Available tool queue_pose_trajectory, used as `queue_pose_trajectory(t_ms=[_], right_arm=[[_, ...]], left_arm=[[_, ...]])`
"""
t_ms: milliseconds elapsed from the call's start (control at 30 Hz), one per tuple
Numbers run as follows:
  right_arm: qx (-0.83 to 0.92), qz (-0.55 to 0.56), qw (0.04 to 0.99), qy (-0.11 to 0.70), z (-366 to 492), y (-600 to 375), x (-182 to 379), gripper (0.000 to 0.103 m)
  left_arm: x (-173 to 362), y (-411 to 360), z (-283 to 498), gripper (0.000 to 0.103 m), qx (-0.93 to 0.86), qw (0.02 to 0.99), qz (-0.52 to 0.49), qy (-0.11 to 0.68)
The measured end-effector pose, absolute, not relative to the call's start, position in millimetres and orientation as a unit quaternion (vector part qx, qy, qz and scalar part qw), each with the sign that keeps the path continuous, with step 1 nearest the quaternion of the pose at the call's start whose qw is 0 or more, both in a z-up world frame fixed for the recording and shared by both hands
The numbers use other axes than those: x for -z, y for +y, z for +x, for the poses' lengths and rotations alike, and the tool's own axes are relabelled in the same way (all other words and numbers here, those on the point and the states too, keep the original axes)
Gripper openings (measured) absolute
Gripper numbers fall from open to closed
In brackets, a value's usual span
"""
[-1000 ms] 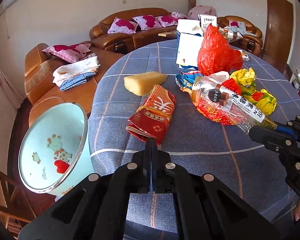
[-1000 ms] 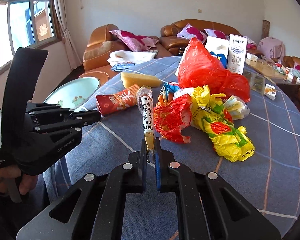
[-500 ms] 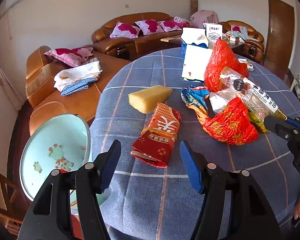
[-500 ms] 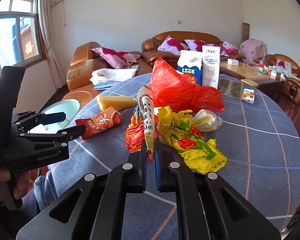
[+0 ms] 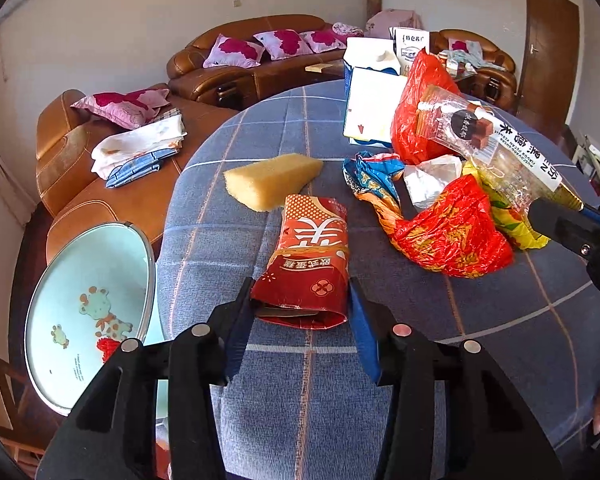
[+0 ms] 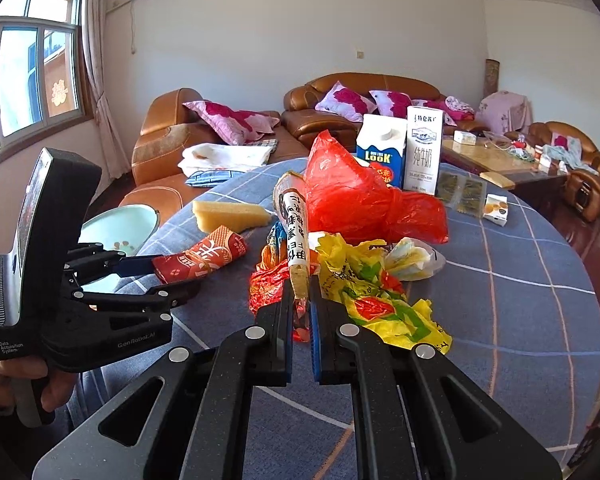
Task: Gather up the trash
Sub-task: 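Grasp the red snack packet with the left gripper while the right gripper holds the bottle, then carry the red packet and clear bottle over the blue bin and open both grippers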
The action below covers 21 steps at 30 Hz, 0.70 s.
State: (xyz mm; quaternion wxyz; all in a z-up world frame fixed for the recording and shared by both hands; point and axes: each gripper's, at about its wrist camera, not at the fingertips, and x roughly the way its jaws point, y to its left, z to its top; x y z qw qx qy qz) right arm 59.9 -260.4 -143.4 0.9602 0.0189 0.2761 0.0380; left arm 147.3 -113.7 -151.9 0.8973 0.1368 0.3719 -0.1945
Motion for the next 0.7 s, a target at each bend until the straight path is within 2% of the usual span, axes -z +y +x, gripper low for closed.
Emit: queue_pose_trajectory(t_ms=[700], right_arm=[[-0.072, 0.037, 0.963, 0.257, 63.8, -247.9, 133.1, 0.008]], left_arm=[[112.4, -75.7, 138.5, 0.043, 0.151, 0.927, 0.100, 0.330]])
